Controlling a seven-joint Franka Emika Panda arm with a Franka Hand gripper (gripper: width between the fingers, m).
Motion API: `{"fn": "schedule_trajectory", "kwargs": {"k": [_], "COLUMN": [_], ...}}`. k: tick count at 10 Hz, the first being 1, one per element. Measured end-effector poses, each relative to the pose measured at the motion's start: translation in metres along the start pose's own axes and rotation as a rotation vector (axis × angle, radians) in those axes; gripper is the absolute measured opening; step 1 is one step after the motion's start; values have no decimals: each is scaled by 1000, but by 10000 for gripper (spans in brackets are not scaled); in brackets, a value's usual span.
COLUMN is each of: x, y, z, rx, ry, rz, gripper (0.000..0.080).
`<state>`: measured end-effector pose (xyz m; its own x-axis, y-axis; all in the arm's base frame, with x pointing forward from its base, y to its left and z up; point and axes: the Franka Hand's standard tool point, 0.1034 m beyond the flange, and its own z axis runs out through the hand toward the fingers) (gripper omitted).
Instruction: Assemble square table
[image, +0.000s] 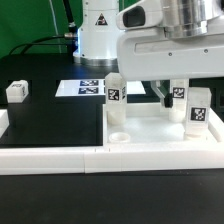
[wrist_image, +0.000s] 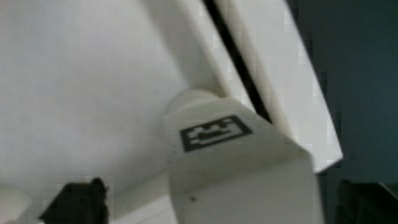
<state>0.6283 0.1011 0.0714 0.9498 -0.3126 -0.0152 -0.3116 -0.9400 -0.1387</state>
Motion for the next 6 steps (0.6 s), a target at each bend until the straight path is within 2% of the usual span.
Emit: {"fn": "schedule_trajectory", "kwargs": {"k": [1, 2, 3, 4, 5, 6], "x": [0, 0, 0, 0, 0, 0], "y": [0, 0, 0, 0, -1, -1], "z": [0, 0, 0, 0, 1, 1], "rx": [4, 4, 4, 4, 4, 4], "ry": [-1, -1, -1, -2, -2, -2], "rz": [29, 40, 64, 133, 194, 234], "gripper": [608, 608, 419, 419, 288, 288]}}
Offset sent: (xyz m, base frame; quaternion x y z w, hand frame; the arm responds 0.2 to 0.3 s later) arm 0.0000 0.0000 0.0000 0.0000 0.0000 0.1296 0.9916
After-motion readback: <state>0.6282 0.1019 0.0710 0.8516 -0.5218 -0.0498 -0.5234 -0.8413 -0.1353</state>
